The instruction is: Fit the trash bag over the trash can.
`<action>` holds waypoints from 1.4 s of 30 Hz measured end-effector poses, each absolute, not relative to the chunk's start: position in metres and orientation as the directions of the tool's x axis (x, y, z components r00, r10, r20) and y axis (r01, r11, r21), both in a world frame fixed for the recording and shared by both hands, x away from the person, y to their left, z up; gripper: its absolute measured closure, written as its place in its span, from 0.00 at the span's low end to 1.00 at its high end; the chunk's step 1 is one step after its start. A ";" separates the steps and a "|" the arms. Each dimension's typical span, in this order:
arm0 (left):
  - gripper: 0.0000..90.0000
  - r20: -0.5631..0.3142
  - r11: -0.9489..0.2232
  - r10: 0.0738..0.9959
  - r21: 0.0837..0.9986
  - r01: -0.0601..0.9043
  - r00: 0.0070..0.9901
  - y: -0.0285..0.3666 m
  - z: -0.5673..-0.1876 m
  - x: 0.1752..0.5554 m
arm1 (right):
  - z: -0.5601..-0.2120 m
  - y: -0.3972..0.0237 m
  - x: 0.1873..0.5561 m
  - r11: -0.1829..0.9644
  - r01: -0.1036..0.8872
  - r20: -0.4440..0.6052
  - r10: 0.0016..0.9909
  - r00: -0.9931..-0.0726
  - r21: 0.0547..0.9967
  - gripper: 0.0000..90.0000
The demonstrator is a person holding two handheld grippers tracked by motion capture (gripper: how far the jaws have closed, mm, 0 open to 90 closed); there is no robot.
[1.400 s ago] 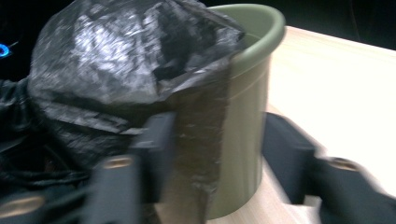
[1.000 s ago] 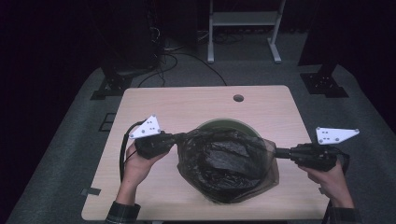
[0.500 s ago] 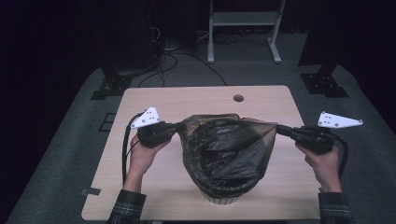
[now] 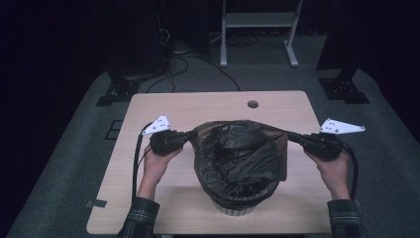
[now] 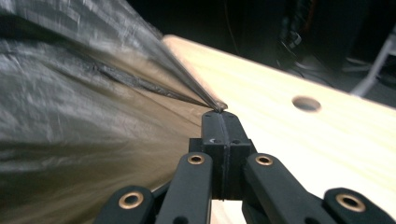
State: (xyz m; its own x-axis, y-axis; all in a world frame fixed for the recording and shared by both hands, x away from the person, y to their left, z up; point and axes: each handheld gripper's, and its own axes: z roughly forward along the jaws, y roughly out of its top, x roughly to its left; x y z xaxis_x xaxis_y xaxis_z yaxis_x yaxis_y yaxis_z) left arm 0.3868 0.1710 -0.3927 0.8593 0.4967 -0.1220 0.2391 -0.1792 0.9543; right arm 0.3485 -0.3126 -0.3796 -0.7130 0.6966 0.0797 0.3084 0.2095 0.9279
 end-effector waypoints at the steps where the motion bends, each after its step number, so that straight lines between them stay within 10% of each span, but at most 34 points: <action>1: 1.00 -0.128 -0.191 0.502 0.949 0.253 0.856 0.171 -0.398 0.388 | -0.383 -0.313 0.349 0.211 0.315 0.084 0.697 -0.712 0.925 1.00; 20: 0.99 -0.119 -0.353 0.535 0.868 0.349 0.837 0.172 -0.450 0.386 | -0.447 -0.335 0.335 0.282 0.466 0.088 0.774 -0.628 0.839 1.00; 24: 0.83 -0.133 -0.326 0.541 0.877 0.353 0.830 0.178 -0.447 0.383 | -0.445 -0.335 0.331 0.302 0.468 0.079 0.768 -0.635 0.830 1.00; 29: 0.64 -0.176 -0.239 0.511 0.911 0.337 0.841 0.201 -0.429 0.373 | -0.434 -0.345 0.323 0.239 0.444 0.122 0.756 -0.644 0.864 0.65; 42: 0.41 -0.118 -0.201 0.293 0.963 0.182 0.949 0.205 -0.387 0.321 | -0.393 -0.328 0.286 0.210 0.266 0.140 0.473 -0.870 0.941 0.43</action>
